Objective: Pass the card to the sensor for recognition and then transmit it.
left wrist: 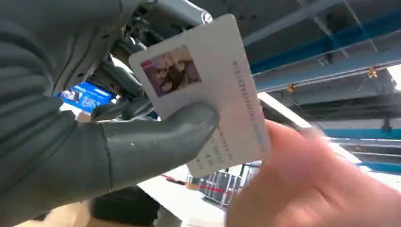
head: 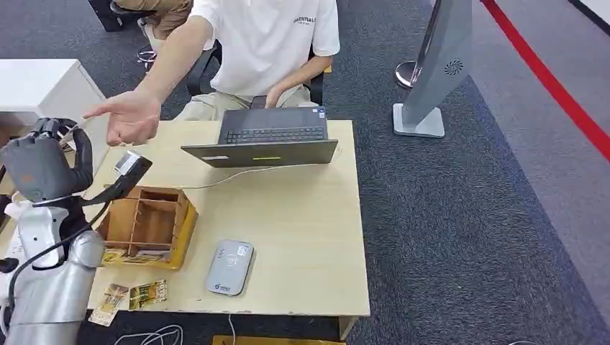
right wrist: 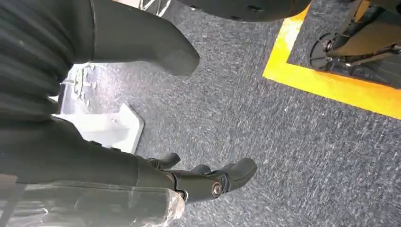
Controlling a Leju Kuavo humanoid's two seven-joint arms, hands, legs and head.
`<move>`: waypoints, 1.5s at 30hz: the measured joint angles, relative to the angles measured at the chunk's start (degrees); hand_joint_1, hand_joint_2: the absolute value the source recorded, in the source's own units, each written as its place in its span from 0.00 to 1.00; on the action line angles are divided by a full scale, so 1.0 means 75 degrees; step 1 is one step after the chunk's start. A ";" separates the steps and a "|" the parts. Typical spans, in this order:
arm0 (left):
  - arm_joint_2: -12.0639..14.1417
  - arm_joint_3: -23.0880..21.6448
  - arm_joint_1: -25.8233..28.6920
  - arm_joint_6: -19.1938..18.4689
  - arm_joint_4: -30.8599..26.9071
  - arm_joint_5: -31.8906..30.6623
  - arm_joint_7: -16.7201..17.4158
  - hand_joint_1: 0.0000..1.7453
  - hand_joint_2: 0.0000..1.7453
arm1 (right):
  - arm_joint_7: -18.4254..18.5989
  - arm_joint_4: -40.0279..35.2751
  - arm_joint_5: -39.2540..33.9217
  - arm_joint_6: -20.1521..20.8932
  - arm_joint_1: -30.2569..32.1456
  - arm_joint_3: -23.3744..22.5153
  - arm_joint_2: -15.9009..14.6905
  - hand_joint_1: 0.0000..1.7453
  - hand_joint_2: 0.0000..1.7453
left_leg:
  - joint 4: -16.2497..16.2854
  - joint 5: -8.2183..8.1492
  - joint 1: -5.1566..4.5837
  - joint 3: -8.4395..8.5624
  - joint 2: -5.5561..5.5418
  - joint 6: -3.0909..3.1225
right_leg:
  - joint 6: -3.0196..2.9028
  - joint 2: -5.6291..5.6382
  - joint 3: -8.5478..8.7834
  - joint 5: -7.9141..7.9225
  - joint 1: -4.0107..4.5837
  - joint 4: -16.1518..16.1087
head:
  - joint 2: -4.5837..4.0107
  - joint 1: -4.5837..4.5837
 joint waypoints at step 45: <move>-0.0163 -0.2102 0.3812 -0.0247 -0.4015 -0.1408 0.0023 0.00 1.00 | 0.0157 -0.0006 0.0114 -0.0236 0.0118 -0.0393 0.0364 0.00 1.00 | 0.0000 -0.0059 -0.0006 -0.0025 0.0066 0.0026 | 0.0031 0.0066 -0.0037 -0.0024 -0.0006 -0.0010 | 0.0000 0.0009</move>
